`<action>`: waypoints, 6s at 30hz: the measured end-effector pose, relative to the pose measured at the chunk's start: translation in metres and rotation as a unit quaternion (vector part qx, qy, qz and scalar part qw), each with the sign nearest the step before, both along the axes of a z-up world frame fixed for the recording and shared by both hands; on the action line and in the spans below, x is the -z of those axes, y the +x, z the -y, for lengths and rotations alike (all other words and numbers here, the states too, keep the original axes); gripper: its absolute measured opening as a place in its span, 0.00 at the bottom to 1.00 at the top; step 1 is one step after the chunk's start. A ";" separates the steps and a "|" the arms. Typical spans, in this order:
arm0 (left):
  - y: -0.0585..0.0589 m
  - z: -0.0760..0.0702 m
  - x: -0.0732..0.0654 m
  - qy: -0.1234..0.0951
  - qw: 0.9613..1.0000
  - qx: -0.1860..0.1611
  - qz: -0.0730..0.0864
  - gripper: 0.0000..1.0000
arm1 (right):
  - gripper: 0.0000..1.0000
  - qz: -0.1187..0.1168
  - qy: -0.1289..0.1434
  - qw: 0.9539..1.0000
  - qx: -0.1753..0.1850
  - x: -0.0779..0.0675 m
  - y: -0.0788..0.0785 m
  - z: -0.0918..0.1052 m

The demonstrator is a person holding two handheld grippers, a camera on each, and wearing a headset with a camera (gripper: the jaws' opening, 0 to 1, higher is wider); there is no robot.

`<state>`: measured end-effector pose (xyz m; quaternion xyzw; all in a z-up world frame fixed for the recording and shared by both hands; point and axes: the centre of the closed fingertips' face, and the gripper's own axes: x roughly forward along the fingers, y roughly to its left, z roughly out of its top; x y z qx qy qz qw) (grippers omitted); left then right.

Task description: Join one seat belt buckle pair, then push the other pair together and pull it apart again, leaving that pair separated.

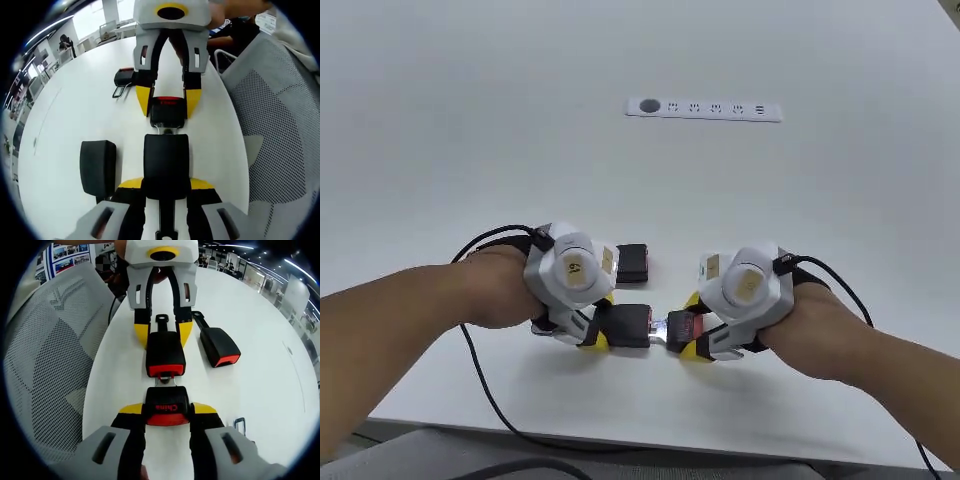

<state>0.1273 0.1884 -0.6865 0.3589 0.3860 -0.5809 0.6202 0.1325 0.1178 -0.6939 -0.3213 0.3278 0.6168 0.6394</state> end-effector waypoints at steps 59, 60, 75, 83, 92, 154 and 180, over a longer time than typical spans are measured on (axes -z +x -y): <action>0.004 -0.008 0.006 -0.005 1.000 -0.009 -0.007 0.31 | 0.32 0.004 -0.008 1.000 0.005 0.000 -0.002 -0.010; 0.004 -0.008 0.006 -0.005 1.000 -0.009 -0.008 0.31 | 0.32 0.002 -0.006 1.000 0.008 0.000 -0.002 -0.010; 0.004 -0.008 0.006 -0.002 1.000 -0.011 -0.007 0.32 | 0.33 -0.011 0.001 1.000 0.015 -0.002 -0.003 -0.010; 0.003 -0.008 0.006 0.001 1.000 -0.027 -0.011 0.33 | 0.34 -0.013 0.002 0.999 0.030 -0.003 -0.002 -0.008; 0.006 -0.005 -0.010 -0.044 0.997 -0.064 -0.020 0.36 | 0.36 -0.014 0.019 0.999 0.046 -0.019 -0.004 -0.007; 0.096 -0.003 0.007 -0.028 0.999 -0.025 -0.002 0.34 | 0.33 -0.008 -0.030 0.999 0.040 0.002 0.093 0.098; 0.099 -0.005 0.008 -0.015 1.000 -0.011 -0.003 0.34 | 0.33 0.014 0.002 0.999 0.032 -0.005 0.087 0.012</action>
